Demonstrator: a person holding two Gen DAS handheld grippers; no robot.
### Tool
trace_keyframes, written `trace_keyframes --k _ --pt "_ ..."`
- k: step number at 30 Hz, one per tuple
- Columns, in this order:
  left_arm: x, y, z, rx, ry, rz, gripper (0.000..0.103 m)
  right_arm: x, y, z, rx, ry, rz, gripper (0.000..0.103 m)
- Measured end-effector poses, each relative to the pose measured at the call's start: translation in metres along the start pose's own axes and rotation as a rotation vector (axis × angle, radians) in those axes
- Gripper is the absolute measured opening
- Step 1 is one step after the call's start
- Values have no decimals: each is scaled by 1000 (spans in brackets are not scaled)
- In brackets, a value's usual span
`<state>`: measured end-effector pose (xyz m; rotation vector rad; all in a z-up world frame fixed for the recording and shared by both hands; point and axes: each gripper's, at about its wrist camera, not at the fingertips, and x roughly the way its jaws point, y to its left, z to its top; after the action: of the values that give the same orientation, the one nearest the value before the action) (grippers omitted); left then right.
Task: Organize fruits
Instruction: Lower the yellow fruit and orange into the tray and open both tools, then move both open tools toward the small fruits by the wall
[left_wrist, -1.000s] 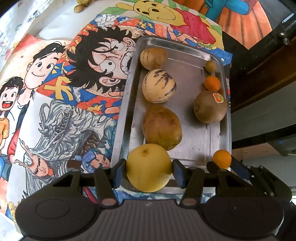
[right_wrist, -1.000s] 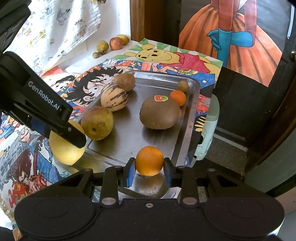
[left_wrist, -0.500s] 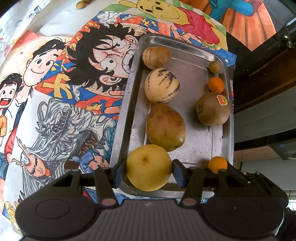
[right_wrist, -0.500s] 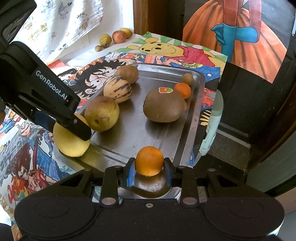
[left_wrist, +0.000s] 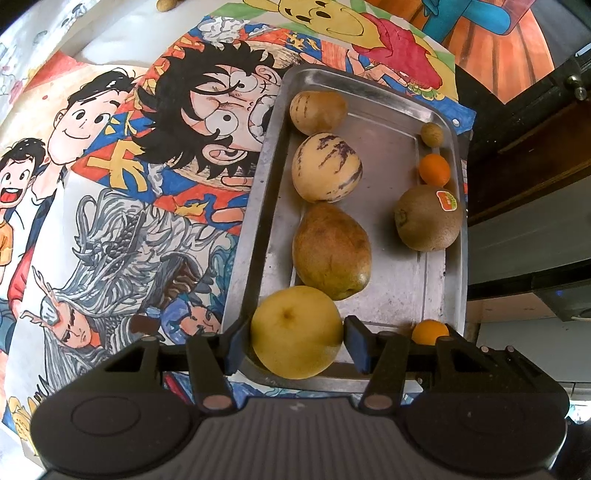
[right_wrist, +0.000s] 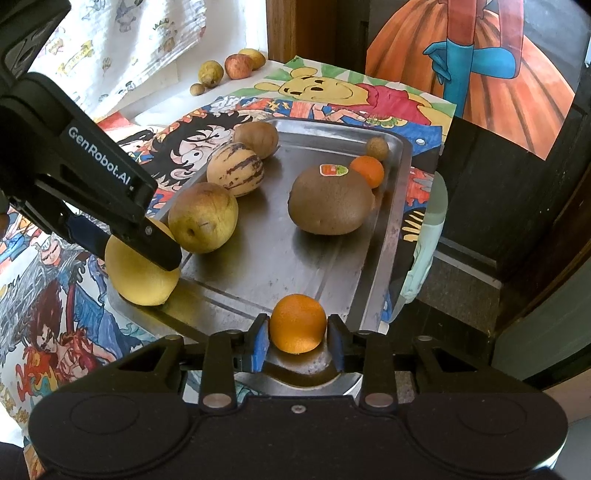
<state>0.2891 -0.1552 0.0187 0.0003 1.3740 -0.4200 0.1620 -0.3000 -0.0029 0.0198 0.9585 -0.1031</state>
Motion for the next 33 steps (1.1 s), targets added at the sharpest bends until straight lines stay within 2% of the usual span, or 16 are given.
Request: trace_keyframes --k 5,7,10,15,20,23,25,27,33 --pt "-1 4 -2 -11 16 14 65 -1 1 0 -3 4 -1 46" --pt "-4 5 -4 -16 22 9 70 -4 1 0 -6 6 3 50" --pt "-10 6 -7 -7 25 3 82 -11 1 0 -9 5 10 58" --pt "-22 8 -12 -1 30 23 93 -22 2 -2 10 24 30 74" --pt "-30 14 -15 10 44 97 102 -34 0 -1 66 60 76 92" --pt "-31 15 -21 45 83 186 102 -40 -3 1 121 98 116 99" --pt "-33 16 -26 64 96 222 102 -42 -4 1 154 137 136 99" --pt "-35 19 -30 71 110 242 102 -43 -5 2 194 193 147 102" --pt "-46 29 -40 45 142 287 102 -43 -11 2 329 351 180 102"
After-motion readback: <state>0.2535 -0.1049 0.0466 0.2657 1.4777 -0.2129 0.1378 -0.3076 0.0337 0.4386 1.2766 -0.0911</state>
